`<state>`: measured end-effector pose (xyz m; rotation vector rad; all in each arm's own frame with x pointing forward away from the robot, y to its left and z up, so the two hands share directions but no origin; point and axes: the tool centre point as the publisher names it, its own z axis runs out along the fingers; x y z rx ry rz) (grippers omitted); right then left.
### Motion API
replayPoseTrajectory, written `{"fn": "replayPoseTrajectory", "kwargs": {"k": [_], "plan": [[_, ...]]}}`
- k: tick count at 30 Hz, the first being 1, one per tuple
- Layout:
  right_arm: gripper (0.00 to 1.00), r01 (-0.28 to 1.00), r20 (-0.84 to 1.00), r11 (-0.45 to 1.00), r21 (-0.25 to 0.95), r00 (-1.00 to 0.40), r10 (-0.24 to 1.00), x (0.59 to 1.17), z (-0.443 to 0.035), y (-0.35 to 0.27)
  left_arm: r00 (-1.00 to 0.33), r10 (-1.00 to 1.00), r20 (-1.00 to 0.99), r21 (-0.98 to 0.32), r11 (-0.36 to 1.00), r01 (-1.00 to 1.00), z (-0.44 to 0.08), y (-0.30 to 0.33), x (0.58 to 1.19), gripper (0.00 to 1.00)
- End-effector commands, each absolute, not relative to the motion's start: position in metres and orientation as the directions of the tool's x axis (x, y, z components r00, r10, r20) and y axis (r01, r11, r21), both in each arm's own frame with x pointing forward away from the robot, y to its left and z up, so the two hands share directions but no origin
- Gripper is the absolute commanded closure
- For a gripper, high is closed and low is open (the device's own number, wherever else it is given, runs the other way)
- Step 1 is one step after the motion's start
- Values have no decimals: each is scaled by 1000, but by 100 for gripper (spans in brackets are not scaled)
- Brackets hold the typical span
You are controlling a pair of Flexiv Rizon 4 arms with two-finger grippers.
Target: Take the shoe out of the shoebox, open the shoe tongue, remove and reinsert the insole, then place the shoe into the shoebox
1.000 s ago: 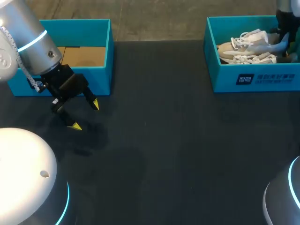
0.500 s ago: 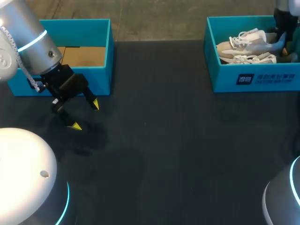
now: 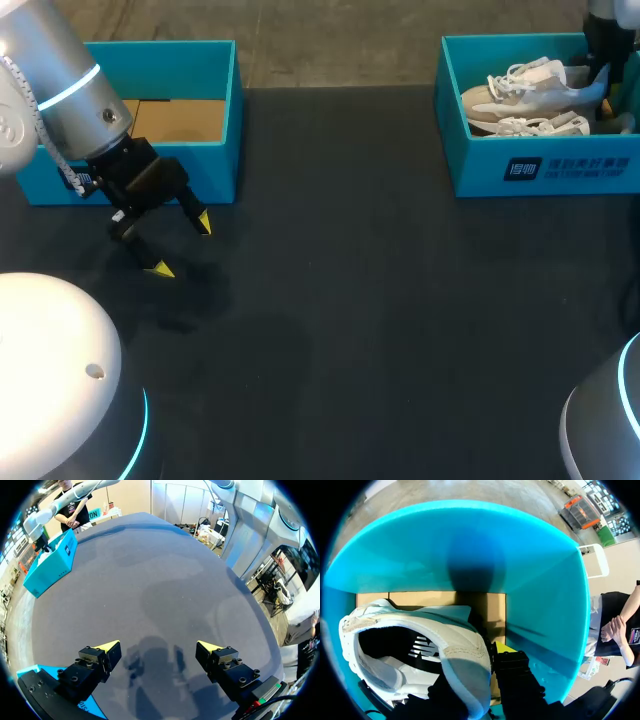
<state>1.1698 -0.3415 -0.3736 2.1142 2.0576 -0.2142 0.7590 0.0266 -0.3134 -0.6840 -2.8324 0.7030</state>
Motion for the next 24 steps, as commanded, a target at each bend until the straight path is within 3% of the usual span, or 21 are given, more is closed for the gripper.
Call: {"fn": "replayPoseTrajectory", "kwargs": {"k": [1,24], "plan": [[100,1000,-221,-25,11,27,975,1180,-380,-344,-886,463,29,-471,788,396,-313,27,758,0],[100,1000,-194,-13,11,14,981,1178,-387,-341,-886,463,29,-471,788,396,-313,27,758,0]]}}
